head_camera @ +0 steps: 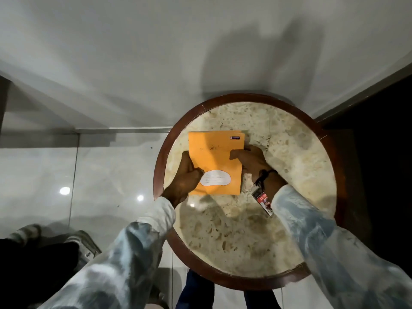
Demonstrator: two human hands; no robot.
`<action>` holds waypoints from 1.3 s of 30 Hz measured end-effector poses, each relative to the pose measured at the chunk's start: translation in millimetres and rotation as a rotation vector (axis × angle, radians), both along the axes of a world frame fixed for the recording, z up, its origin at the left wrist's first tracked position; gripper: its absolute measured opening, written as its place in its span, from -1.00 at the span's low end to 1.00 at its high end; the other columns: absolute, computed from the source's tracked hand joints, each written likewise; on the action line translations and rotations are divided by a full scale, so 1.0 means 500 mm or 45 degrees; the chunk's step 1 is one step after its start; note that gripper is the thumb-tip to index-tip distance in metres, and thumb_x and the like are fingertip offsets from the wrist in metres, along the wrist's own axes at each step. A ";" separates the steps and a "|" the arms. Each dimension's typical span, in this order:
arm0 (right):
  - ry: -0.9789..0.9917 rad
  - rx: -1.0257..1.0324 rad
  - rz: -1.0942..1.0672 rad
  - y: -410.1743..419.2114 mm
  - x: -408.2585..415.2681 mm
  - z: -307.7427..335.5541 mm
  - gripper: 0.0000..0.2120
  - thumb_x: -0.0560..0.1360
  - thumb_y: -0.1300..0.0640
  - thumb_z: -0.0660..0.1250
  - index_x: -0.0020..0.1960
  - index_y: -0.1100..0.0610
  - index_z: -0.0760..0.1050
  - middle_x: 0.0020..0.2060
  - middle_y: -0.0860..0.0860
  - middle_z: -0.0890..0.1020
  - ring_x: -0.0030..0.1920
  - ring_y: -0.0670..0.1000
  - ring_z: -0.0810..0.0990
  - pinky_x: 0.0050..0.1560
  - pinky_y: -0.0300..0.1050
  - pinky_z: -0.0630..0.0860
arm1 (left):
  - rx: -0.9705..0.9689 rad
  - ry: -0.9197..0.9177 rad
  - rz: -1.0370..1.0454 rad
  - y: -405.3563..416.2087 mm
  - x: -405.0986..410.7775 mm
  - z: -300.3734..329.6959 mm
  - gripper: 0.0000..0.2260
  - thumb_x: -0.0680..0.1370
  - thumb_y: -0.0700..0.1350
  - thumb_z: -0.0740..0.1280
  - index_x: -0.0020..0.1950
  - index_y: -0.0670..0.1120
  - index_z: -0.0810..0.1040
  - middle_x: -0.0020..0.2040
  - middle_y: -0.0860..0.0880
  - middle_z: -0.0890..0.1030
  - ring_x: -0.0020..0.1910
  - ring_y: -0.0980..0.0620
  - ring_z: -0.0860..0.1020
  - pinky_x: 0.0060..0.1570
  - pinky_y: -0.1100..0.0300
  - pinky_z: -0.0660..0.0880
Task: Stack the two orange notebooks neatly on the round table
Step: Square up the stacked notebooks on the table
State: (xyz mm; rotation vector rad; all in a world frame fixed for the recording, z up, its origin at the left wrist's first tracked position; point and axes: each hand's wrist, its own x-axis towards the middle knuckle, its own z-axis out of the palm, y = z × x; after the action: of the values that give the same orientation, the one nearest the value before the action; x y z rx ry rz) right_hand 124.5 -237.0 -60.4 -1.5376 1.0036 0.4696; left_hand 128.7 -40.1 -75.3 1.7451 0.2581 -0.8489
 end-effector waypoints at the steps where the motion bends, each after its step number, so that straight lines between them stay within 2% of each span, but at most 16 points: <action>1: -0.060 0.018 0.025 -0.003 0.002 0.010 -0.69 0.44 0.38 0.40 0.15 0.17 0.63 0.16 0.20 0.68 0.17 0.25 0.64 0.25 0.22 0.57 | -0.041 -0.096 -0.042 0.003 -0.005 0.002 -0.75 0.59 -0.46 0.21 0.15 -0.18 0.29 -0.16 0.03 0.45 -0.29 0.24 0.48 -0.37 0.40 0.45; 3: -0.260 -0.048 0.045 -0.004 0.003 0.031 -0.64 0.41 0.42 0.39 0.12 0.10 0.61 0.09 0.13 0.69 0.13 0.17 0.65 0.16 0.14 0.61 | -0.061 -0.373 -0.100 -0.001 -0.014 0.010 -0.73 0.60 -0.46 0.20 0.20 -0.19 0.27 -0.18 0.01 0.41 -0.32 0.23 0.42 -0.30 0.34 0.44; 5: -0.464 -0.145 -0.018 -0.005 -0.007 0.054 -0.62 0.35 0.31 0.42 0.12 0.04 0.55 0.02 -0.03 0.67 0.00 -0.14 0.64 -0.03 -0.16 0.61 | -0.047 -0.614 -0.095 -0.014 -0.023 0.021 -0.55 0.63 -0.42 0.18 0.23 0.13 0.23 -0.10 0.01 0.46 -0.21 0.20 0.46 -0.15 0.32 0.44; 7: -0.608 -0.269 -0.019 0.007 -0.037 0.065 -0.57 0.34 0.25 0.45 0.12 -0.07 0.47 -0.02 -0.23 0.57 -0.03 -0.32 0.60 -0.08 -0.42 0.55 | 0.023 -0.751 -0.074 -0.028 -0.033 0.027 -0.52 0.67 -0.35 0.14 0.22 0.27 0.15 -0.06 0.06 0.47 -0.15 0.31 0.50 -0.10 0.37 0.48; 9: -0.637 -0.327 0.026 0.028 -0.079 0.049 -0.51 0.41 0.35 0.45 0.21 -0.04 0.42 0.04 -0.23 0.52 0.15 -0.17 0.59 0.13 -0.30 0.54 | 0.101 -0.806 -0.121 -0.037 -0.046 0.021 -0.68 0.67 -0.33 0.11 0.31 0.04 0.26 0.06 -0.11 0.51 0.02 0.21 0.53 0.03 0.26 0.52; 10: -0.624 -0.338 0.033 0.038 -0.097 0.040 -0.51 0.45 0.38 0.43 0.26 0.02 0.40 0.07 -0.18 0.51 0.22 -0.02 0.57 0.22 -0.16 0.53 | 0.158 -0.811 -0.140 -0.038 -0.052 0.009 -0.78 0.68 -0.35 0.12 0.31 -0.19 0.36 0.13 -0.27 0.50 0.13 -0.01 0.54 0.17 0.10 0.51; 11: -0.618 -0.347 0.026 0.045 -0.107 0.034 -0.53 0.48 0.37 0.42 0.29 0.05 0.38 0.09 -0.15 0.50 0.25 0.06 0.55 0.27 -0.08 0.51 | 0.196 -0.812 -0.161 -0.039 -0.053 -0.003 -0.81 0.68 -0.34 0.12 0.26 -0.36 0.39 0.16 -0.37 0.48 0.16 -0.19 0.51 0.23 0.08 0.48; 12: -0.621 -0.355 0.021 0.047 -0.110 0.031 -0.55 0.50 0.33 0.43 0.29 0.05 0.37 0.10 -0.14 0.50 0.24 0.07 0.54 0.28 -0.05 0.50 | 0.196 -0.790 -0.173 -0.041 -0.053 -0.006 -0.78 0.68 -0.30 0.12 0.23 -0.42 0.38 0.15 -0.39 0.48 0.14 -0.25 0.51 0.21 0.19 0.46; 14: -0.626 -0.375 0.034 0.043 -0.098 0.031 -0.57 0.51 0.28 0.43 0.31 0.10 0.38 0.15 -0.05 0.57 0.19 0.03 0.56 0.24 -0.05 0.54 | 0.162 -0.727 -0.128 -0.041 -0.048 0.003 -0.80 0.65 -0.21 0.09 0.19 -0.33 0.29 0.09 -0.26 0.51 0.03 -0.13 0.53 0.03 0.35 0.44; 17: -0.623 -0.462 0.037 0.036 -0.074 0.039 -0.57 0.48 0.25 0.45 0.28 0.19 0.38 0.15 0.10 0.66 0.10 0.07 0.65 0.10 0.00 0.62 | 0.163 -0.704 -0.069 -0.038 -0.035 0.019 -0.82 0.63 -0.23 0.11 0.19 -0.22 0.17 0.06 0.08 0.40 0.00 0.30 0.49 -0.05 0.28 0.46; 18: -0.589 -0.518 0.053 0.034 -0.067 0.040 -0.59 0.47 0.21 0.46 0.24 0.19 0.39 0.11 0.11 0.68 0.07 0.12 0.66 0.04 0.00 0.63 | 0.167 -0.694 -0.069 -0.036 -0.029 0.024 -0.77 0.62 -0.23 0.12 0.23 -0.29 0.20 0.08 0.08 0.39 0.02 0.29 0.48 -0.04 0.28 0.47; 22: -0.301 -0.614 0.142 0.027 -0.036 0.020 -0.64 0.42 0.10 0.50 0.14 0.21 0.54 0.06 0.14 0.71 0.13 0.20 0.63 0.09 0.09 0.59 | 0.424 -0.479 -0.029 -0.035 0.002 0.024 -0.64 0.51 -0.29 0.27 0.30 -0.32 0.45 0.10 -0.22 0.53 0.15 -0.27 0.51 0.08 -0.10 0.53; 24: -0.177 -0.606 0.239 0.024 -0.022 0.001 -0.65 0.42 0.08 0.50 0.14 0.21 0.60 0.12 0.18 0.67 0.19 0.22 0.60 0.15 0.14 0.58 | 0.554 -0.367 0.013 -0.044 0.009 0.022 -0.80 0.46 -0.33 0.33 0.07 -0.34 0.57 0.00 -0.39 0.62 0.10 -0.42 0.55 0.01 -0.17 0.56; 26: -0.085 -0.613 0.352 0.025 -0.013 -0.013 -0.65 0.42 0.06 0.48 0.16 0.18 0.61 0.16 0.19 0.64 0.19 0.23 0.60 0.14 0.13 0.59 | 0.661 -0.348 0.012 -0.052 0.007 0.018 -0.88 0.46 -0.31 0.38 -0.10 -0.37 0.56 -0.08 -0.43 0.64 0.02 -0.43 0.59 -0.04 -0.19 0.57; 30: 0.033 -0.719 0.444 0.031 -0.003 -0.029 -0.61 0.42 0.05 0.47 0.17 0.22 0.58 0.21 0.21 0.60 0.20 0.28 0.57 0.16 0.14 0.58 | 0.766 -0.328 -0.027 -0.057 -0.004 -0.003 -0.82 0.49 -0.28 0.40 -0.12 -0.42 0.53 0.00 -0.46 0.62 0.04 -0.44 0.58 -0.01 -0.16 0.56; 39: -0.037 -0.933 0.695 0.021 -0.006 -0.030 -0.57 0.43 -0.07 0.47 0.06 0.28 0.58 0.11 0.22 0.61 0.16 0.26 0.57 0.06 0.09 0.54 | 0.856 -0.283 -0.072 -0.065 -0.010 -0.001 -0.76 0.45 -0.27 0.48 0.09 -0.32 0.61 0.24 -0.32 0.53 0.19 -0.37 0.54 0.19 -0.21 0.57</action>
State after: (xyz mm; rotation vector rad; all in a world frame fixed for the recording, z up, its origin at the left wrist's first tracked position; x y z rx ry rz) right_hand 121.5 -226.6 -75.2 -2.4963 0.7522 0.4727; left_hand 123.9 -72.7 -75.9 2.4633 0.3742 -0.6331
